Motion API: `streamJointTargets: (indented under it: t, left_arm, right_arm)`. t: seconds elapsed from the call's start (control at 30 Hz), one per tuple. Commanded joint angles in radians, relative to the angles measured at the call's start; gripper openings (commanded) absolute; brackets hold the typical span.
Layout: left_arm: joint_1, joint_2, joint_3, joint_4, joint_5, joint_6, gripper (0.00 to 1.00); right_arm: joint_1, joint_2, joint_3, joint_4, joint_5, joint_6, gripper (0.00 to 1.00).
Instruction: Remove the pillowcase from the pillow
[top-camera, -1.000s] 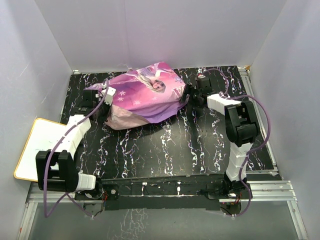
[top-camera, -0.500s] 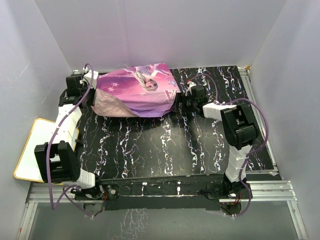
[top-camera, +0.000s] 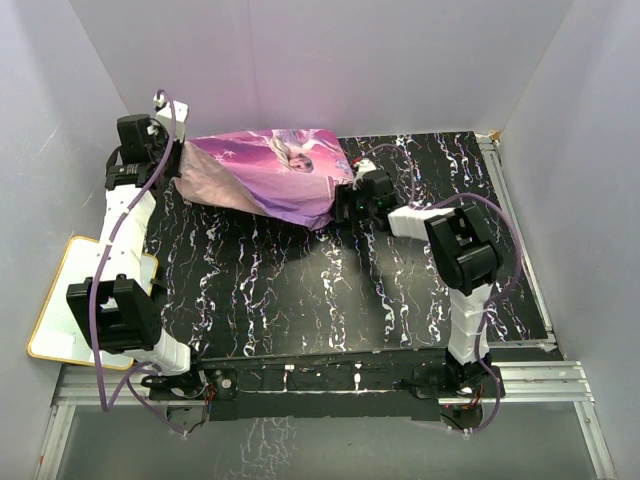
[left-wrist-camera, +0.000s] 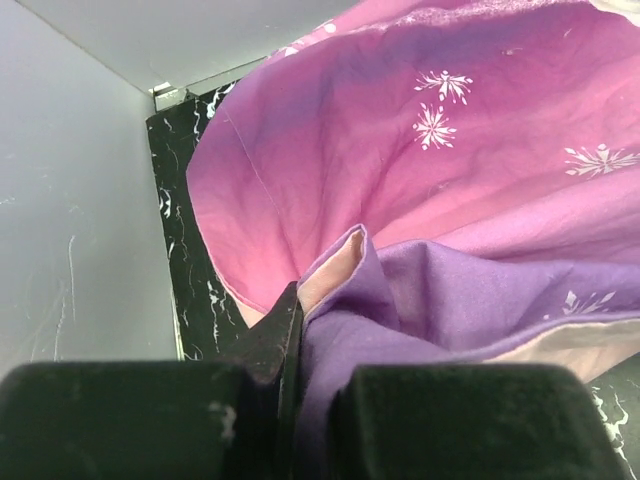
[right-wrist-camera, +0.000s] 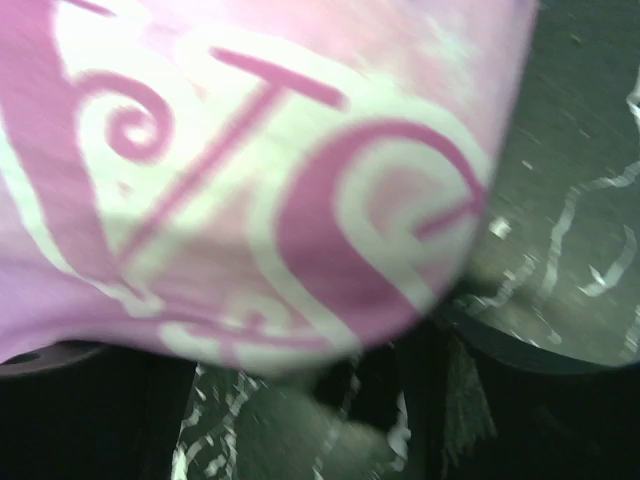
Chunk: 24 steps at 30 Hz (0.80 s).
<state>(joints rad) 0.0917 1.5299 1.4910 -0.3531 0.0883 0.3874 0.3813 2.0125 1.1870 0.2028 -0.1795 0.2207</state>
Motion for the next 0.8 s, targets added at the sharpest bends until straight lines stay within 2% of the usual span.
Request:
streamJointTargets:
  t: [0.0, 0.17, 0.27, 0.43, 0.67, 0.77]
  left_arm:
    - [0.007, 0.001, 0.055, -0.005, 0.0, -0.015, 0.0]
    - [0.006, 0.012, 0.084, 0.004, -0.014, 0.002, 0.0]
    - [0.007, 0.025, 0.152, -0.008, -0.011, 0.004, 0.0]
    - [0.006, 0.037, 0.314, -0.049, 0.005, -0.023, 0.0]
    - [0.006, -0.014, 0.516, -0.146, 0.045, -0.045, 0.0]
    - [0.007, -0.042, 0.59, -0.203, 0.067, -0.043, 0.0]
  right_arm:
    - [0.06, 0.05, 0.088, 0.149, 0.034, -0.008, 0.68]
    - [0.061, 0.007, 0.063, 0.242, -0.008, 0.055, 0.26]
    - [0.058, -0.094, 0.012, 0.248, 0.007, 0.043, 0.09]
    - [0.041, -0.368, -0.082, 0.211, 0.08, 0.057, 0.08]
    - [0.042, -0.68, -0.098, 0.022, 0.131, 0.112, 0.08]
    - [0.042, -0.769, -0.026, -0.145, 0.134, 0.152, 0.08]
